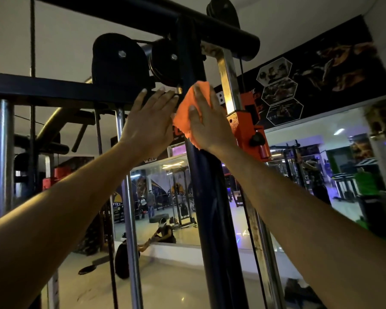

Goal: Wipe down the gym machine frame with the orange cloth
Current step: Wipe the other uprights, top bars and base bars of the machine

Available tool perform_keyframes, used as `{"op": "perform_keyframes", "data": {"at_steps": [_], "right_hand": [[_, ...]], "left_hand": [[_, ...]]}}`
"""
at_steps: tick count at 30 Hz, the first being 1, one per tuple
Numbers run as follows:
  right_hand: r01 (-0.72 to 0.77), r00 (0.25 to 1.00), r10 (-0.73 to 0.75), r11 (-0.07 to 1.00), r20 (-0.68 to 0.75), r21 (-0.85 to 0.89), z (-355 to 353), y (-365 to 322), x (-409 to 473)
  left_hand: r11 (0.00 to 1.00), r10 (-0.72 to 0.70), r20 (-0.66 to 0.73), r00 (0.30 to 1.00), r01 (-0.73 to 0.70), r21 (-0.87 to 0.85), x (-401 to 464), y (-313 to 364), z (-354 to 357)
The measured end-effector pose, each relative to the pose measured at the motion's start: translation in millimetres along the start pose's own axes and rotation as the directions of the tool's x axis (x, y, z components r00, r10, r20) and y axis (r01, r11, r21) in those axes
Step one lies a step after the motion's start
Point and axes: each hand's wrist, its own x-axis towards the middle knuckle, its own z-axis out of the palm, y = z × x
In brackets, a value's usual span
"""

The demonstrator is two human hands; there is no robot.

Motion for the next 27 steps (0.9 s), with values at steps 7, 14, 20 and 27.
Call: {"op": "perform_keyframes", "data": {"at_steps": [7, 14, 20, 27], "right_hand": [[0.058, 0.998, -0.059, 0.998, 0.018, 0.038, 8, 25, -75], [0.027, 0.999, -0.031, 0.993, 0.026, 0.116, 2, 17, 2], [0.098, 0.994, -0.102, 0.989, 0.033, 0.114, 9, 45, -121], [0.118, 0.993, -0.121, 0.985, 0.013, 0.130, 13, 42, -64]], "left_hand": [[1.000, -0.023, 0.018, 1.000, 0.023, -0.009, 7, -4, -6], [0.999, -0.045, 0.036, 0.998, 0.046, -0.018, 19, -8, -6], [0.993, -0.115, 0.059, 0.992, 0.115, -0.007, 9, 16, -2], [0.949, -0.153, -0.032, 0.988, 0.138, -0.283, 1, 43, -6]]}}
